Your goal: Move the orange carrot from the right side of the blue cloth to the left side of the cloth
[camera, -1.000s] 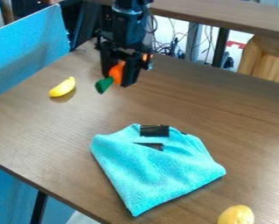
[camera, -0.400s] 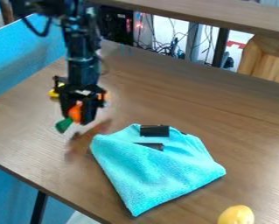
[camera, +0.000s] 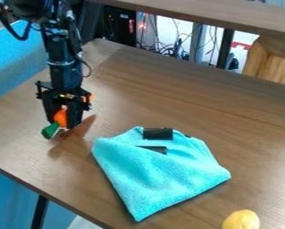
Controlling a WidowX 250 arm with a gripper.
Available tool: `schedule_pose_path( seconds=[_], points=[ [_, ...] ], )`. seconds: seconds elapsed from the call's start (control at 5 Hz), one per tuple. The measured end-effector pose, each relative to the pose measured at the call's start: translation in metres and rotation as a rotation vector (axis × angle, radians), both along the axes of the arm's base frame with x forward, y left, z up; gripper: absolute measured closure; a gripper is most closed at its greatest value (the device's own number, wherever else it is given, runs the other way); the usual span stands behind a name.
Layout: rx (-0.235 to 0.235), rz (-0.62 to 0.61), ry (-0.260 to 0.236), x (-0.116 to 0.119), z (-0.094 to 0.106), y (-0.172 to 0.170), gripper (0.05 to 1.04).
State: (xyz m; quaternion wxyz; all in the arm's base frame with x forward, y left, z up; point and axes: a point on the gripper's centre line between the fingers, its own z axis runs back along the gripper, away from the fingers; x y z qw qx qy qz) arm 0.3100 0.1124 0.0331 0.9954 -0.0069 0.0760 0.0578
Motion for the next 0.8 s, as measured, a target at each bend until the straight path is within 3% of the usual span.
schedule_pose_path(
  seconds=[0.2, 0.4, 0.6, 0.8],
  points=[
    [0.011, 0.013, 0.023, -0.004, -0.001, 0.001, 0.466],
    [0.016, 0.031, 0.086, -0.011, -0.010, 0.002, 0.397],
    [0.041, 0.051, 0.139, -0.010, -0.012, 0.008, 0.114],
    [0.045, 0.060, 0.127, -0.007, -0.012, 0.007, 0.077]
  ],
)
